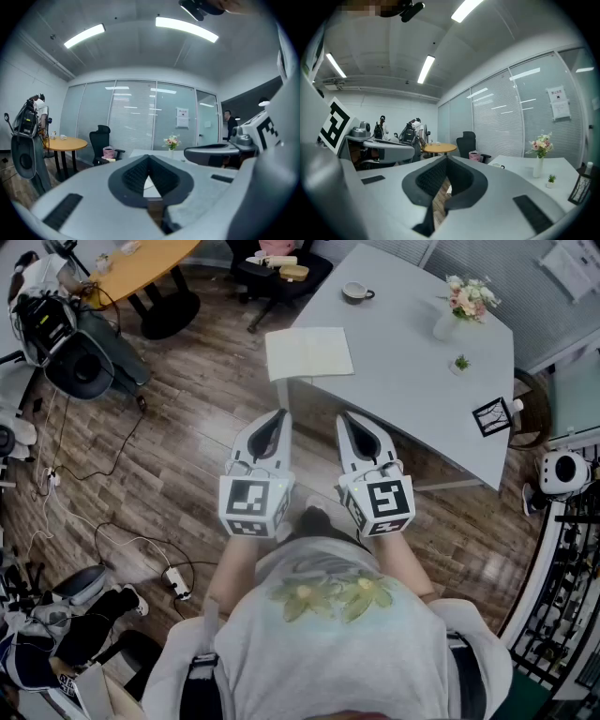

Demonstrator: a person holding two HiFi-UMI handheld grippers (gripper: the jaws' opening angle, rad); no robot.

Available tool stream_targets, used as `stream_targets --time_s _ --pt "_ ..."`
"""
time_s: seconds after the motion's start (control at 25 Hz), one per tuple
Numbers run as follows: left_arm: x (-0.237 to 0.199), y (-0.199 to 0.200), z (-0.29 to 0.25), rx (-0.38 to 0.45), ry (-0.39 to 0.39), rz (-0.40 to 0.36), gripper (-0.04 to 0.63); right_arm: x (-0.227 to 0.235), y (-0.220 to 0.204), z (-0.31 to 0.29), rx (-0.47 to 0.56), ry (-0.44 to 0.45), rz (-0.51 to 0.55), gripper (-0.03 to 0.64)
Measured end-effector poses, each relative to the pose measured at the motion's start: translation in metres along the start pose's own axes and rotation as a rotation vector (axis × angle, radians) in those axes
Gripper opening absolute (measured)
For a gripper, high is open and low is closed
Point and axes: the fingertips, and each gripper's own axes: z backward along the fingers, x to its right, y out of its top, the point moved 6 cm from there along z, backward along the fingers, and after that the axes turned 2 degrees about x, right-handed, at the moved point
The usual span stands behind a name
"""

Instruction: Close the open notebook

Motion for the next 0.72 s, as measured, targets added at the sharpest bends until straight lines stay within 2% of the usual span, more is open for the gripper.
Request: stream_targets --time_s 0.52,0.64,0.68,0.72 --pt "-0.004 0.001 -0.018 0.009 -0.005 -0.033 0.003 0.015 -0.001 -0.017 0.02 0.021 -0.041 0.017" --pt "-0.006 0.005 -0.026 0.031 0.019 -0.025 0.013 0.023 -0.002 -0.025 0.022 0.035 -0.05 0.021" --pt "-0.007 0.006 -0.03 0.033 0.024 -0.028 0.034 0.026 -0.001 -0.028 0.022 0.042 -0.056 0.057" --pt "-0.008 0.007 -0.035 0.032 0.024 -0.032 0.074 0.029 -0.001 -0.031 0.021 0.049 -0.061 0.157"
